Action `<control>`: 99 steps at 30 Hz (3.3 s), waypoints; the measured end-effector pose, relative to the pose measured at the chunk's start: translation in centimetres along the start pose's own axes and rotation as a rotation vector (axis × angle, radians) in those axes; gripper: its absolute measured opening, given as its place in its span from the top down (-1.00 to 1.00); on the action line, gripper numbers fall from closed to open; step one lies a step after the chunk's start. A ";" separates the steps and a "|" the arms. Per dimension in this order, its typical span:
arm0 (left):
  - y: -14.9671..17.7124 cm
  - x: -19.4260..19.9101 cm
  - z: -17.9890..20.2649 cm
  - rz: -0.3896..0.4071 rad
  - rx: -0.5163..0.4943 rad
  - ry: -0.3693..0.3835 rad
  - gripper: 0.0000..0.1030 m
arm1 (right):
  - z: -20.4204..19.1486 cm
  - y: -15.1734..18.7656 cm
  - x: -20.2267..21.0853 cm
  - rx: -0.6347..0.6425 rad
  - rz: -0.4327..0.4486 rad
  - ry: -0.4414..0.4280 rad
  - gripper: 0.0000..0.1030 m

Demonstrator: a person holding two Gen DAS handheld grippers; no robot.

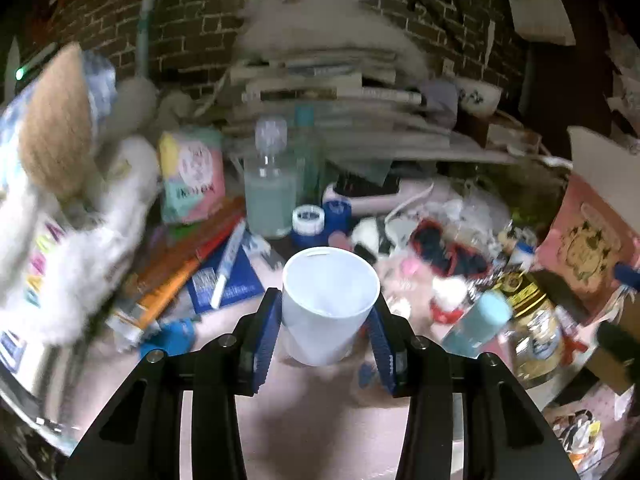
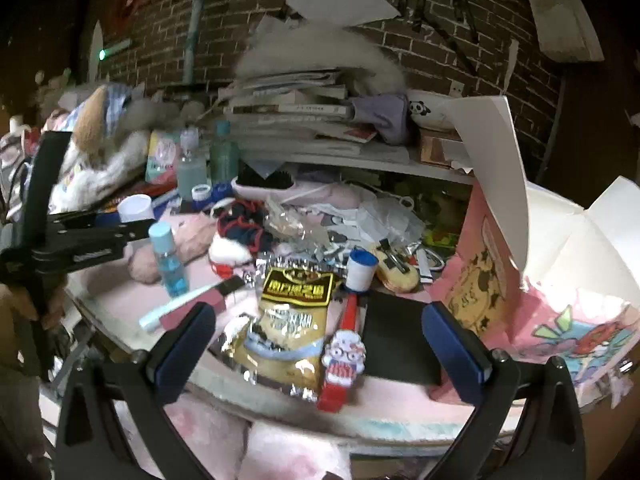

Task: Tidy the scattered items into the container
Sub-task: 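Carry the white paper cup into the white box with the left gripper and release, then grasp the red Hello Kitty clip with the right gripper while the left tool returns to the table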

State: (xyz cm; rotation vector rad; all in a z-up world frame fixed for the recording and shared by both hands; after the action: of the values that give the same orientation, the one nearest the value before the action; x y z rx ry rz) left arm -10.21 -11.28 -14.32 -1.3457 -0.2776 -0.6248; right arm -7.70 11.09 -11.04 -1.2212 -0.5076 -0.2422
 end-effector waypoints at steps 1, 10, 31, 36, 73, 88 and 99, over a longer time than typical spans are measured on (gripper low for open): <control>-0.6 0.5 0.4 0.007 -0.011 0.001 0.26 | 0.0 -0.1 -0.2 0.001 0.009 0.001 -0.99; -8.6 4.0 9.3 0.092 -0.106 0.175 0.26 | -0.7 -0.6 -1.3 0.065 0.069 0.036 -0.99; -11.6 -4.7 36.3 -0.337 -0.462 0.491 0.26 | -1.7 2.4 -1.9 0.103 0.027 -0.069 -1.00; -9.4 -8.0 36.9 -0.480 -0.492 0.395 0.26 | -1.9 3.1 -2.0 0.103 0.016 -0.089 -1.00; -9.7 -6.2 35.7 -0.439 -0.524 0.331 -0.45 | 1.3 5.4 -2.2 -0.039 0.008 -0.094 -0.97; -10.8 2.7 22.4 -0.069 -0.290 0.255 -0.62 | 2.4 6.1 -0.9 -0.050 0.074 -0.080 -0.17; -4.2 3.4 12.2 -0.007 -0.041 0.249 -0.62 | 2.0 6.6 -1.0 -0.050 0.048 -0.085 0.44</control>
State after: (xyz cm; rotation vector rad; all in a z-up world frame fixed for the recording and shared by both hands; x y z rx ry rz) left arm -7.83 -0.83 -6.36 -1.2914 -0.0680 -0.7999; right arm -6.15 15.05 -16.53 -1.2952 -0.5472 -0.1635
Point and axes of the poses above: each gripper's, at about its wrist camera, not at the fingertips, and x roughly against the way its jaws point, z to its right, y to its underside, the point moved 9 cm from there along -x, roughly the way its jaws point, and after that the axes turned 13 degrees about y, right-handed, at the moved point
